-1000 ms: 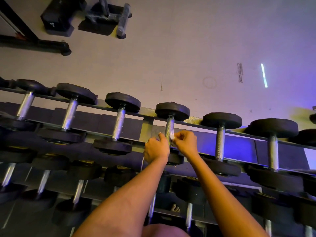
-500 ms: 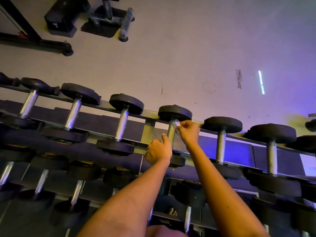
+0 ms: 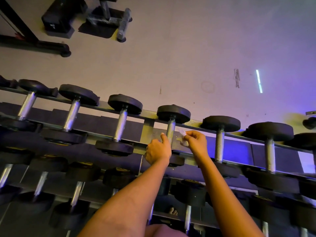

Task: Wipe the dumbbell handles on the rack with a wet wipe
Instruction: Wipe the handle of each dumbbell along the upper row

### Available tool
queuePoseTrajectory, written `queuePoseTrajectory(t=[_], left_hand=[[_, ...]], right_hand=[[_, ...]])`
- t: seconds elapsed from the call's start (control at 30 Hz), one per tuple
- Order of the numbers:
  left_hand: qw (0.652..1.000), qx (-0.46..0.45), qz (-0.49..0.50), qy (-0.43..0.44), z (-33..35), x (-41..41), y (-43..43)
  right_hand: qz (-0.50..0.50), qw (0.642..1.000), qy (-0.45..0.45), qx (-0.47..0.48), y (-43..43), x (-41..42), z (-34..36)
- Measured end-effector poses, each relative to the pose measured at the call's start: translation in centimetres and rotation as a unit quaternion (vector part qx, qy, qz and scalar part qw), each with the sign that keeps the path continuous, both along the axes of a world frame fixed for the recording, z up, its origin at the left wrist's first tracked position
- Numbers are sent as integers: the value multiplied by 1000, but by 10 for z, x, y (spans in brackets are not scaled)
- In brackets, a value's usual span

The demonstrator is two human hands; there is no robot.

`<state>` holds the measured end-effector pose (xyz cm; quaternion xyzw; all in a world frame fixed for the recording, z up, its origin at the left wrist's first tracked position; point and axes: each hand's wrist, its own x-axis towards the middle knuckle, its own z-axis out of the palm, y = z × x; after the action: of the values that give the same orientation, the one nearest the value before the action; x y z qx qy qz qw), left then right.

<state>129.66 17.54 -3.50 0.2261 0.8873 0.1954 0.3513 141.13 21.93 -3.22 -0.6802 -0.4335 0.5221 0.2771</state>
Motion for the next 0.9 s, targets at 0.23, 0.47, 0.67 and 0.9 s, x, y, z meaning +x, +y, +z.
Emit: queuePoseTrajectory(t=[0.23, 0.47, 0.67, 0.9], left_hand=[[1000, -12, -10, 4, 0, 0, 0], [1000, -12, -12, 9, -2, 1, 1], [1000, -16, -15, 8, 1, 1, 0], [1000, -13, -5, 0, 4, 1, 0]], right_hand=[[6, 1000, -27, -9, 26, -15, -14], [11, 987, 114, -112, 29, -19, -17], [1, 990, 85, -110, 33, -22, -24], [-22, 995, 65, -67, 31, -20, -17]])
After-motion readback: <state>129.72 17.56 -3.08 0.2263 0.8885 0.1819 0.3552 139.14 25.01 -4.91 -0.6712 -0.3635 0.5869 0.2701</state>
